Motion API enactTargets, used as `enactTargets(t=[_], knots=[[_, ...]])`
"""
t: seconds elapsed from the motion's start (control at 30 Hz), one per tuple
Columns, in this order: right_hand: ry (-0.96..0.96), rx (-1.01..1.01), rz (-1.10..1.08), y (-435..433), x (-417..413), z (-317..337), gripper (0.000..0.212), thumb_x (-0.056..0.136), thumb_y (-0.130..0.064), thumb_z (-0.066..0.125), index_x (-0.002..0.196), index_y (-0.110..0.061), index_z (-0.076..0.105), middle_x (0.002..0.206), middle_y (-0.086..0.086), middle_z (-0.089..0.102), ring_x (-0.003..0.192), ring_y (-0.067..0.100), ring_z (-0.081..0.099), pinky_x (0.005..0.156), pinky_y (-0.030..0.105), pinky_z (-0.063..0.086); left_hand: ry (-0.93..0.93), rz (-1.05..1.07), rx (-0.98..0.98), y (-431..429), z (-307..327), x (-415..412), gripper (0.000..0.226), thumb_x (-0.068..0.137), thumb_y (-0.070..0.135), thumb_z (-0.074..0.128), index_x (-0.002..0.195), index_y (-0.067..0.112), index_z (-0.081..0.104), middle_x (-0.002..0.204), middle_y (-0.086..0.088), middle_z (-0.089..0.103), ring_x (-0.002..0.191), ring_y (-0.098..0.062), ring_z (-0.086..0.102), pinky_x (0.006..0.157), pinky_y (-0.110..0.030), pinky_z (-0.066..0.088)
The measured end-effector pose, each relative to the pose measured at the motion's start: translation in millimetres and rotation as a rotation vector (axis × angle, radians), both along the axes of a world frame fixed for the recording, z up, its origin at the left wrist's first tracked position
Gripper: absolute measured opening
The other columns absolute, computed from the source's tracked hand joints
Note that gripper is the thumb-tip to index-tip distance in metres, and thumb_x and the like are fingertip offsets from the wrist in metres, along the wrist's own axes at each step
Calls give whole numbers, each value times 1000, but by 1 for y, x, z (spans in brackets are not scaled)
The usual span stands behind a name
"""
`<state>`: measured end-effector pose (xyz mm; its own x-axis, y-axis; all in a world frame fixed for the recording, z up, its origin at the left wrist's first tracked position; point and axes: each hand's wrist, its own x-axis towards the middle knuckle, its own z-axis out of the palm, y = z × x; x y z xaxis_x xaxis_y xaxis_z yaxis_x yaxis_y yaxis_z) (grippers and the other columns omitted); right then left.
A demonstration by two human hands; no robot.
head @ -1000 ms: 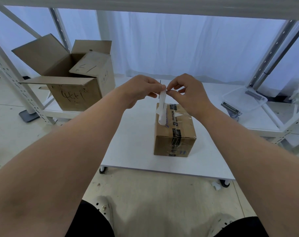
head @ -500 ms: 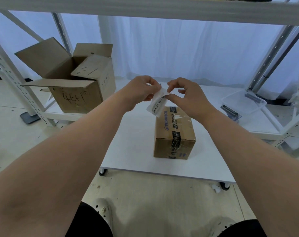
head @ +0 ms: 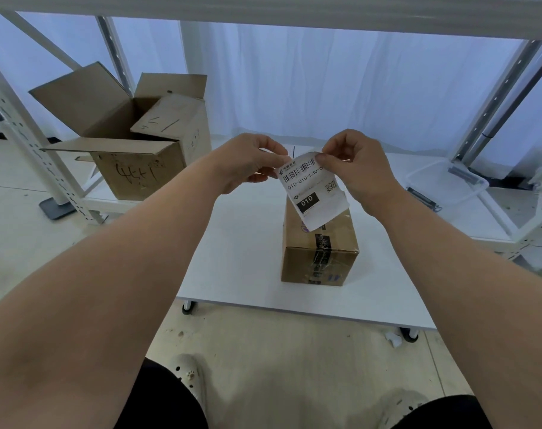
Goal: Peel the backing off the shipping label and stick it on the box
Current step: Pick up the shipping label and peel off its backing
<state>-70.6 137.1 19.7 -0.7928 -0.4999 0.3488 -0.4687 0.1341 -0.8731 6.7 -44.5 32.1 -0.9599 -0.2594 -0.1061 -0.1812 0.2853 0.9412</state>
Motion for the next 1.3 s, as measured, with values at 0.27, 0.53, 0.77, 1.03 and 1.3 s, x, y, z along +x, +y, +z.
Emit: enactTargets(t=[0.27,0.53,0.77,1.03,1.3], knots=[[-102,-40,-30,0,-3,-4,24,82,-4,68,70,-20,54,75,4,60,79,18,59,69,22,48,63,48,12,1,0,-2,15,82,20,71,76,19,58,81,-3,66,65,-11,53,69,-24,45],[24,135,-57,0,-3,-12,33,85,-12,65,114,-22,51,94,17,65,92,21,63,84,28,50,82,88,13,4,-1,-6,20,80,18,74,74,17,55,76,-4,67,60,-10,58,65,-23,48],[352,205,-58,-7,3,-7,15,85,-22,66,99,-22,71,119,0,59,116,17,49,97,27,35,64,43,13,10,4,-4,20,79,19,75,78,17,55,75,-4,70,63,-10,63,64,-21,50],[361,220,-87,-7,2,-7,6,84,-22,67,90,-21,70,117,-1,59,116,17,50,94,24,32,24,106,-13,10,4,-3,16,83,23,70,79,20,55,80,-4,70,71,-10,58,68,-22,40],[317,188,-86,-7,2,-9,4,86,-21,64,87,-19,68,105,-10,56,113,14,52,93,25,35,72,173,-28,7,1,-2,11,89,20,63,78,20,60,76,4,65,63,-6,56,64,-20,40]])
